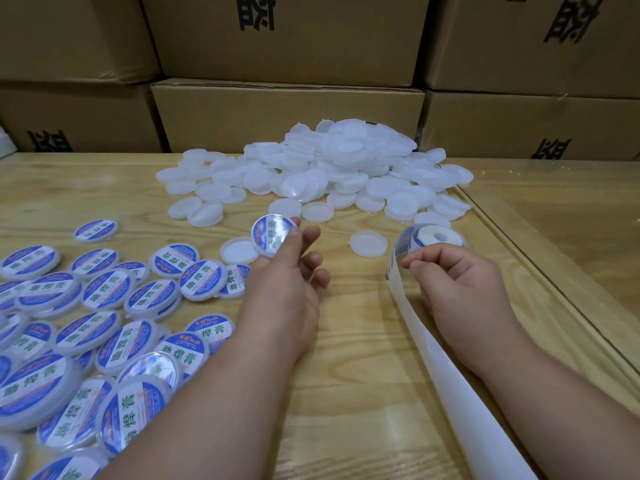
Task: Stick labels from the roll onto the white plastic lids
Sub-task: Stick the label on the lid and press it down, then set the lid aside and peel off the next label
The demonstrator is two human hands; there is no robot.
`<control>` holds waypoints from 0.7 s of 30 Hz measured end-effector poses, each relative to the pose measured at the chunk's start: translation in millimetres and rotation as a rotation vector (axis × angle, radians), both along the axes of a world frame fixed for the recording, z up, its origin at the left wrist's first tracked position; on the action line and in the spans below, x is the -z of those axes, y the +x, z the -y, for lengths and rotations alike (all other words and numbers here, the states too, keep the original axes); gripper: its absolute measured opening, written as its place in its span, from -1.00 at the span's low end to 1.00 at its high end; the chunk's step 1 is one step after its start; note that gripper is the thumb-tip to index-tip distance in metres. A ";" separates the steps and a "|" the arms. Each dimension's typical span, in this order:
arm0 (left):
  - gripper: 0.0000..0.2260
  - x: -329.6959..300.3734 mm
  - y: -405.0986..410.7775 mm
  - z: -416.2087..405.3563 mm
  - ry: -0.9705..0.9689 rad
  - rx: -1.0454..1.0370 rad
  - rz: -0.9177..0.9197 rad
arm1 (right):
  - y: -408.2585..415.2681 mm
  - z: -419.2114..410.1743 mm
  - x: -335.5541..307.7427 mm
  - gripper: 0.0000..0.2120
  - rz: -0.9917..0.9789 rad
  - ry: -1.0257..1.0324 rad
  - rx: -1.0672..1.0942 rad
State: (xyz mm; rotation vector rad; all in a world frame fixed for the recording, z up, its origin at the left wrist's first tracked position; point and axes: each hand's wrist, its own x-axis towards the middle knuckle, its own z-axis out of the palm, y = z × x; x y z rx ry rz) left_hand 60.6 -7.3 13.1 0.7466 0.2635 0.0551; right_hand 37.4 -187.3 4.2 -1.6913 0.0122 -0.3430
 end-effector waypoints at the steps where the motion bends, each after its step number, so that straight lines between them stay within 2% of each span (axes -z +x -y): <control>1: -0.82 0.1 1.0 -1.3 -0.036 -0.011 -0.008 | -0.3 -0.2 -0.4 -0.72 0.014 -0.023 0.010; 6: -0.85 -0.5 4.9 -6.4 -0.140 -0.068 -0.020 | -0.1 0.4 0.1 -0.80 0.014 -0.101 0.037; 10: -0.58 -0.3 6.0 -10.9 -0.228 -0.121 -0.035 | 0.8 0.0 1.6 -0.76 -0.021 -0.142 0.016; 12: -0.57 -2.0 4.1 -12.0 -0.214 -0.111 -0.023 | 0.7 0.5 1.8 -0.74 -0.027 -0.158 0.012; 13: -0.63 -2.7 2.5 -10.7 -0.163 -0.101 -0.003 | 0.7 0.9 2.0 -0.74 -0.030 -0.167 0.009; 14: -0.73 -2.6 1.4 -8.0 -0.059 -0.095 0.027 | 0.6 1.2 2.3 -0.75 -0.031 -0.178 0.004; 16: -0.83 -0.1 -2.0 0.2 0.319 -0.092 0.120 | 1.0 0.7 3.1 -0.75 -0.024 -0.205 -0.011; 18: -0.72 6.9 -5.5 9.1 0.792 -0.050 0.286 | 2.2 -0.6 4.1 -0.74 -0.010 -0.226 -0.018; 21: -0.49 19.1 -8.6 20.2 1.600 0.230 0.452 | 4.2 -1.1 4.3 -0.73 0.014 -0.252 -0.015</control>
